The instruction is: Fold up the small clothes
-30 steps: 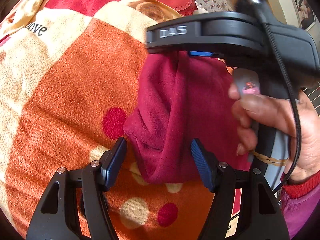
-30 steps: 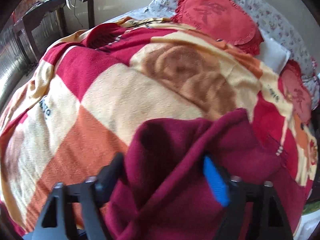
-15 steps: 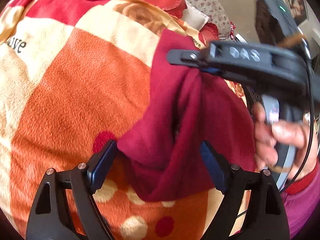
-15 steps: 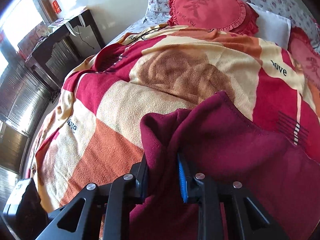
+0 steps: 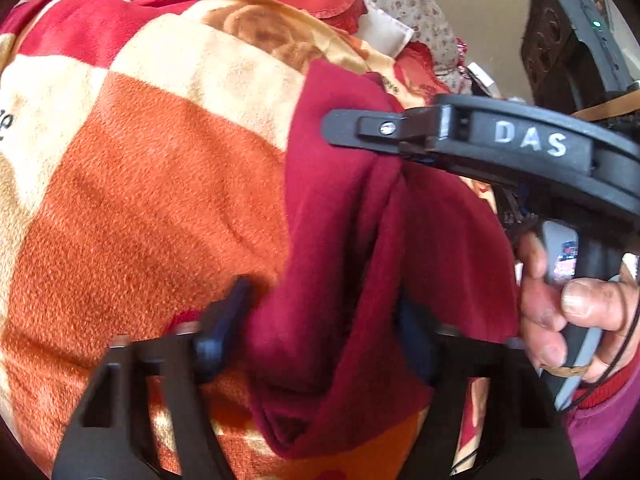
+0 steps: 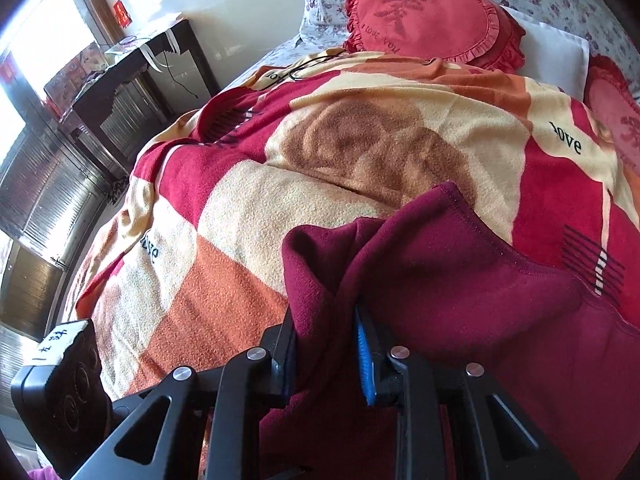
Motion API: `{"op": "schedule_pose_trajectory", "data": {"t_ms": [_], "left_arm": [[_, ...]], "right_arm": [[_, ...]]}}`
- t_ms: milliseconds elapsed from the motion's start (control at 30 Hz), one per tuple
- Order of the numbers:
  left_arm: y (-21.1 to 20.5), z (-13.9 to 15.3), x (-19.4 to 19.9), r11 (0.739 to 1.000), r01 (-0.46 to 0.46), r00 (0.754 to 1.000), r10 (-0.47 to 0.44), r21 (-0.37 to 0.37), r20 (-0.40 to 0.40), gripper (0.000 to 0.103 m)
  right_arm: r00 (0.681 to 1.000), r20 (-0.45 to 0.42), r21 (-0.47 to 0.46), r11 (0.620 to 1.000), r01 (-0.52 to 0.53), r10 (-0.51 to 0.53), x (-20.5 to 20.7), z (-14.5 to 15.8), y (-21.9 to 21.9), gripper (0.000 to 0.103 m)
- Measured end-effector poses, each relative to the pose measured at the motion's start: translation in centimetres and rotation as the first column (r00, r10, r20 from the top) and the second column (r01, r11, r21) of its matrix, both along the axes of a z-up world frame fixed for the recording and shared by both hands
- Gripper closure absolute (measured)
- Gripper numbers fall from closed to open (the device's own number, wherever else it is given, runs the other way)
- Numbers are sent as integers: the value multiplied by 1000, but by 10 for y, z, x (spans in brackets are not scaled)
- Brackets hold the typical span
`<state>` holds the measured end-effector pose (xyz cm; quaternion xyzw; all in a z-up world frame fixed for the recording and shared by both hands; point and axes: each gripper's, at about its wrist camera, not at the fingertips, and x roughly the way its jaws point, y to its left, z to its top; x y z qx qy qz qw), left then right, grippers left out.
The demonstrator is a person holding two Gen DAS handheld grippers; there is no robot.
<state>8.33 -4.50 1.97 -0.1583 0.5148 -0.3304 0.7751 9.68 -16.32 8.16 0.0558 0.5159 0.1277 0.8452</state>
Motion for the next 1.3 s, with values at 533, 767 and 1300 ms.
{"op": "schedule_pose_trajectory", "data": {"t_ms": [533,767,1300], "left_arm": [[18,-1,-20,999,-42,999,42,-28,-19,48],[20,-2,-25,999,-45,999,45,-27,-23,48],[-8,26,-29,999,-14,1000,13,41,12,61]], "right_arm": [[995,-70,28,997,74,-71,7,3,4,36],[996,-61,-156,986,58,-69,17,-11,32,33],[998,22,106,993,50,-52,-21,17,-24,86]]}}
